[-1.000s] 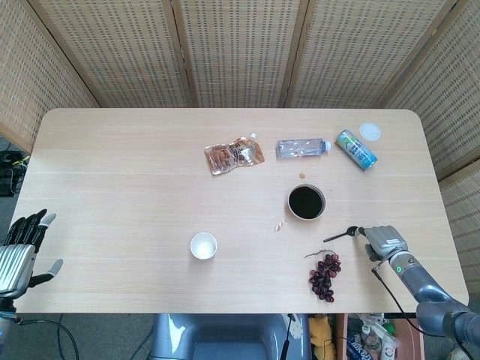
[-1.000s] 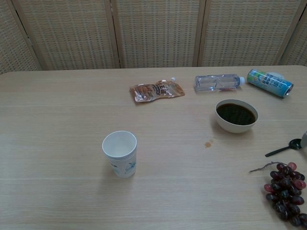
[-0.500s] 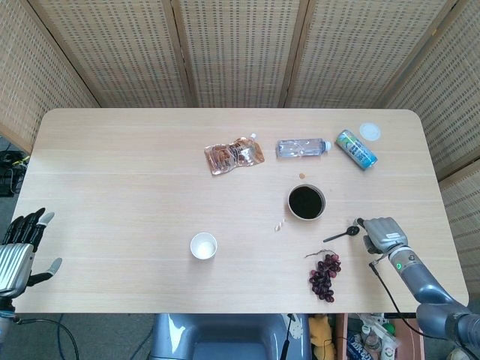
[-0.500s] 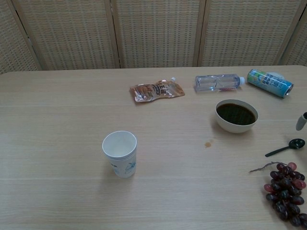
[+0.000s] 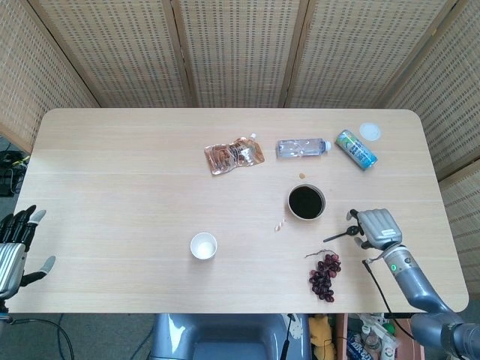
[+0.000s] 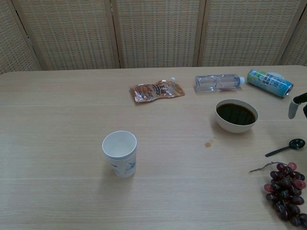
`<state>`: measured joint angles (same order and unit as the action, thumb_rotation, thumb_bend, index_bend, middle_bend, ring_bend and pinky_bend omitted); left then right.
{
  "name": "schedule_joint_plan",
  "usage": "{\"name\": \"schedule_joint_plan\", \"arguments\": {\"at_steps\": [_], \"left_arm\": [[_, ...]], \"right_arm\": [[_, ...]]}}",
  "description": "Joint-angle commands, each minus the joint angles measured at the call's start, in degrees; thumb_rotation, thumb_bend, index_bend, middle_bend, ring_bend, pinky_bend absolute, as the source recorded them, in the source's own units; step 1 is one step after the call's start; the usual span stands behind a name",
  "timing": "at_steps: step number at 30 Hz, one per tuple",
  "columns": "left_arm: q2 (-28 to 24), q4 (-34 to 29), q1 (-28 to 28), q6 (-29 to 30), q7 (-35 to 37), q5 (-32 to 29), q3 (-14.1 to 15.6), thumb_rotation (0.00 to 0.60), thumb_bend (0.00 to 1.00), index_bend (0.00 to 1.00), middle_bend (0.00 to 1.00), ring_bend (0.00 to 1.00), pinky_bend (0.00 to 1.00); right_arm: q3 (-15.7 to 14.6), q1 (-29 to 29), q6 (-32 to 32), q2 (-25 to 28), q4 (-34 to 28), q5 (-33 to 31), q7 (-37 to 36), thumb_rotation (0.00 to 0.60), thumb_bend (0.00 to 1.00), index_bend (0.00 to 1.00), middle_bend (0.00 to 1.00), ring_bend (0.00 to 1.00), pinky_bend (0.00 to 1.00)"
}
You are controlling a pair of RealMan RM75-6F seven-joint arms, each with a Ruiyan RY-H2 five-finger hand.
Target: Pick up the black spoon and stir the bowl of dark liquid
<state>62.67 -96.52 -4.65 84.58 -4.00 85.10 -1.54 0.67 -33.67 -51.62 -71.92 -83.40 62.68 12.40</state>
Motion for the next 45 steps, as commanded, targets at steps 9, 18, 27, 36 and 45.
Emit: {"name": "schedule_joint_plan", "arguments": {"at_steps": [9,18,27,36,45], "left_arm": [[-1.9,-3.2,-1.0,-0.6,-2.1,-1.0,-1.4,0.600,0.31,0.00,0.00,0.00,0.00],[-2.6,-4.8,-0.9,-0.4,-3.4,-0.8,-1.1,0.600,0.31,0.00,0.00,0.00,0.00],[-3.6,-5.4,-1.0,-0.3,-3.1,-0.9,-1.3,0.600,0.31,0.00,0.00,0.00,0.00],[-3.8,-5.3,-0.9,-0.6,-2.5,-1.2,-1.1,0.600,0.31,0.00,0.00,0.00,0.00],[-3.9,-4.9,-0.7,-0.7,-1.7,-1.3,-0.8,0.600,0.31,0.00,0.00,0.00,0.00]], "right_arm": [[1.5,-0.3,-0.1,-4.2,5.9,4.7,-2.9,0.600,0.45,0.51,0.88,0.91,1.00],[0.7,-0.9,3.1,-7.1,11.0,7.4,-4.5,0.600,0.45,0.53,0.92,0.95,1.00],[0.1,-1.5,4.7,-9.9,12.8,8.5,-2.3,0.600,0.45,0.55,0.93,0.96,1.00],[0.0,-2.5,7.1,-12.8,14.7,8.3,0.4,0.600,0.45,0.55,0.93,0.97,1.00],[0.4,-3.1,8.6,-14.8,17.1,7.3,1.7,0.600,0.44,0.55,0.94,0.97,1.00]]}}
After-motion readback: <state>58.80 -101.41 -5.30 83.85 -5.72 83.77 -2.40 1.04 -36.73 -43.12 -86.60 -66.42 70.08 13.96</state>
